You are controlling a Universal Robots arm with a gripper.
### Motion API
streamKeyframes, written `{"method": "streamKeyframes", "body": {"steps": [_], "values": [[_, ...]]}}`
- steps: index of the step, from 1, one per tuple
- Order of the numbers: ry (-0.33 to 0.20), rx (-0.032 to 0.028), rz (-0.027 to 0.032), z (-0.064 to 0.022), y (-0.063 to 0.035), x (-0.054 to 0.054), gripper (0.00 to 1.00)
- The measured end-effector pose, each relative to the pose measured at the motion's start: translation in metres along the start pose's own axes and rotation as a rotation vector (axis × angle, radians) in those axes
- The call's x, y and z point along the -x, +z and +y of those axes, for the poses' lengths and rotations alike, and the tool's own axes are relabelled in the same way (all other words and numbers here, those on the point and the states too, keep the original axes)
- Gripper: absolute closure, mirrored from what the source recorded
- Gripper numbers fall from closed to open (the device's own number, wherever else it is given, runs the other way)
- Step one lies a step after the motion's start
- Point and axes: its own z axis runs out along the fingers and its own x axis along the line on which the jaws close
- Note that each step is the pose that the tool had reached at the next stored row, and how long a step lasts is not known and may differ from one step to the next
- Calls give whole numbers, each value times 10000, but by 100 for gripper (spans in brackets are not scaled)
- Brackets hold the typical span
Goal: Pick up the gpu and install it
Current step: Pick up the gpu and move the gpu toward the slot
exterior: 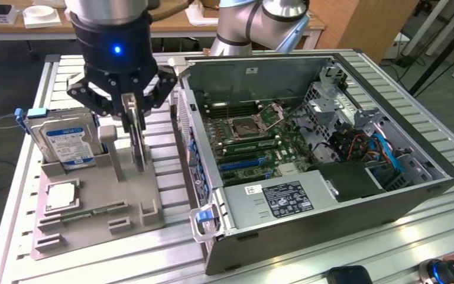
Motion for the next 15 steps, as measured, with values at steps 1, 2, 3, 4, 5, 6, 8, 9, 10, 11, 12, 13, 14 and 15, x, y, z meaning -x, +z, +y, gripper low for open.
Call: {"method": "streamKeyframes", "body": {"steps": [1, 2, 3, 4, 5, 6, 8, 9, 10, 11, 12, 13, 14, 15], "values": [[1, 0, 0, 2, -36, 1, 72], [2, -1, 1, 3, -73, 1, 72], [3, 0, -1, 5, -108, 2, 72], [3, 1, -1, 7, -147, 3, 72], [3, 0, 0, 9, -185, 4, 72], [4, 0, 0, 11, -223, 4, 72], [3, 0, 0, 14, -296, 6, 72], [4, 1, 0, 16, -332, 6, 72], [4, 0, 1, 18, -368, 7, 72], [4, 0, 1, 19, -402, 8, 72], [4, 0, 1, 21, -437, 8, 72], [4, 0, 0, 22, -451, 8, 72], [4, 1, -1, 21, -451, 8, 72], [4, 1, -1, 21, -451, 8, 72]]}}
